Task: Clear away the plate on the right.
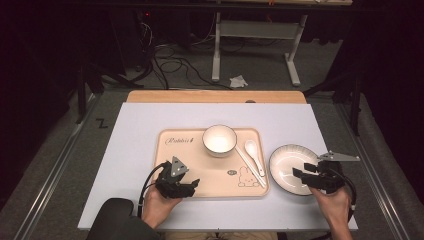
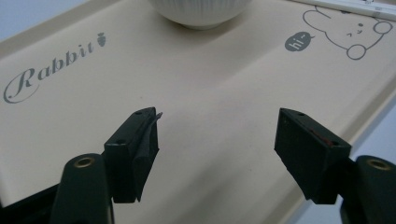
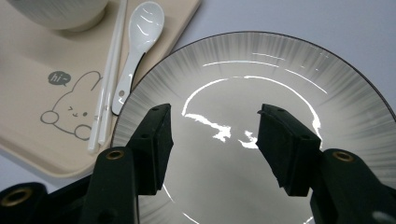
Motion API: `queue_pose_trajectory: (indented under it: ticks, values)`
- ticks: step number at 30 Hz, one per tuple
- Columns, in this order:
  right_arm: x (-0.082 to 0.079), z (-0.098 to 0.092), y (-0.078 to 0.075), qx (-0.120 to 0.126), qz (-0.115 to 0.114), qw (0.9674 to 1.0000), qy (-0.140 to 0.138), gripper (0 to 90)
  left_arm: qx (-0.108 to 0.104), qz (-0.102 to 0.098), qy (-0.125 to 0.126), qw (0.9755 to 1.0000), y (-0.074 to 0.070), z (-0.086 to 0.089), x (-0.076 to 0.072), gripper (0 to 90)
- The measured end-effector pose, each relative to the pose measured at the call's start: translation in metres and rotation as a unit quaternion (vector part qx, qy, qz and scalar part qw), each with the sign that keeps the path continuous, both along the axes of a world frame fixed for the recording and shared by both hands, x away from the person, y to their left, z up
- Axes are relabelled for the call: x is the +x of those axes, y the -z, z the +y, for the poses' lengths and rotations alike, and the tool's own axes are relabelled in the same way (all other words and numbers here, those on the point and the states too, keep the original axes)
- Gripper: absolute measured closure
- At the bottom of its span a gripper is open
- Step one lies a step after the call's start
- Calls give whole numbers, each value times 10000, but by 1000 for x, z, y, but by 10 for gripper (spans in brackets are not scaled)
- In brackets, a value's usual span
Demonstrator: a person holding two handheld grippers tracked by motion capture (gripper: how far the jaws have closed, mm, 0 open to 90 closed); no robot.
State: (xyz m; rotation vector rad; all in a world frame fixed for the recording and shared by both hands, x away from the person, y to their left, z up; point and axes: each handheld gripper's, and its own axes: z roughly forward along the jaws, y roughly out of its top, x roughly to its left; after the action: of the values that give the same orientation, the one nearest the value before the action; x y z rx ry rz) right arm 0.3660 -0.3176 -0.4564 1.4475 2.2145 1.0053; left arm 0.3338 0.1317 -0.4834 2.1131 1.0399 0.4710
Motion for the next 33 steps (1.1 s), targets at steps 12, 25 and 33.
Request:
queue_pose_trajectory:
  ticks: [12, 25, 33]
  values:
    - [-7, -13, 3, -116, 54, 9998, 130, 368, -5, -7, 57, 10000, 3, -4, 5, 299]
    - [-18, -18, 1, -234, -50, 9994, 256, 522, 78, 63, 60, 9999, 6, -7, 8, 313]
    - [-20, -30, 1, -277, -94, 9977, 607, 569, 127, 73, 85, 9999, 7, -9, 9, 317]
